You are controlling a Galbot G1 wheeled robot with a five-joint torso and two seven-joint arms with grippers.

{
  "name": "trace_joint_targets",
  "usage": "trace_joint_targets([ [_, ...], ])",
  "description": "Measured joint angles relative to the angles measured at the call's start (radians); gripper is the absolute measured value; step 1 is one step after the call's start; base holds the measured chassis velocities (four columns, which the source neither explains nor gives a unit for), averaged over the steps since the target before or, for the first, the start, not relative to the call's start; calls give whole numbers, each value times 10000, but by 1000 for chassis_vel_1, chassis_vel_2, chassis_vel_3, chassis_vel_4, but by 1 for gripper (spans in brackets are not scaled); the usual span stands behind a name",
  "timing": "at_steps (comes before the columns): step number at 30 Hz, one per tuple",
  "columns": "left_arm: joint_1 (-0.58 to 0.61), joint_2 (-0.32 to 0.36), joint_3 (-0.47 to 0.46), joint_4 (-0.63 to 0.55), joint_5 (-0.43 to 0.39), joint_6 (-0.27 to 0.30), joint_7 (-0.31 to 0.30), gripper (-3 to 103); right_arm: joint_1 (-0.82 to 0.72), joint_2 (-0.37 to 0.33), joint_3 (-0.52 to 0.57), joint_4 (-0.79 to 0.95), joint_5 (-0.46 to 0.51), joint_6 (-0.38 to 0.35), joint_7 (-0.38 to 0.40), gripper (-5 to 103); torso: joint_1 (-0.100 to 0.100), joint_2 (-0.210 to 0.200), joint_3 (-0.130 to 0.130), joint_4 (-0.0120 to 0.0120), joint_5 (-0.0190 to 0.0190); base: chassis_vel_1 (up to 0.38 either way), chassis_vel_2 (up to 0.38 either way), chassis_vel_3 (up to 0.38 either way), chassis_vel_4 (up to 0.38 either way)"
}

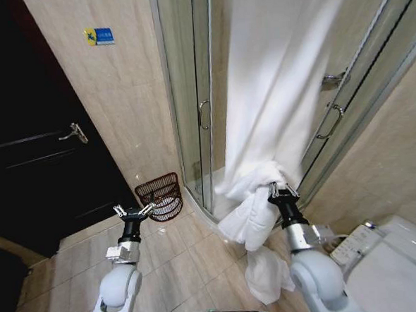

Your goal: Discard the used towel into the hamper.

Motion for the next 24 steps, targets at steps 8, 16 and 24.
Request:
trace_joint_targets([
  [8, -41, -55, 186, 62, 130, -105, 39, 100, -524, 351, 30, 180, -764, 756, 166, 7, 0, 0, 0, 0, 0, 0, 0, 0, 0],
  [16, -35, -19, 158, 36, 117, -107, 20, 100, -422, 291, 57, 328, -727, 681, 436, 7, 1, 0, 0, 1, 1, 0, 0, 0, 0],
  [24, -65, 46, 137, 157, 100, -15, -22, 100, -356, 262, 150, 371, -807, 533, 698, 7, 1, 0, 0, 1, 1, 0, 0, 0, 0],
])
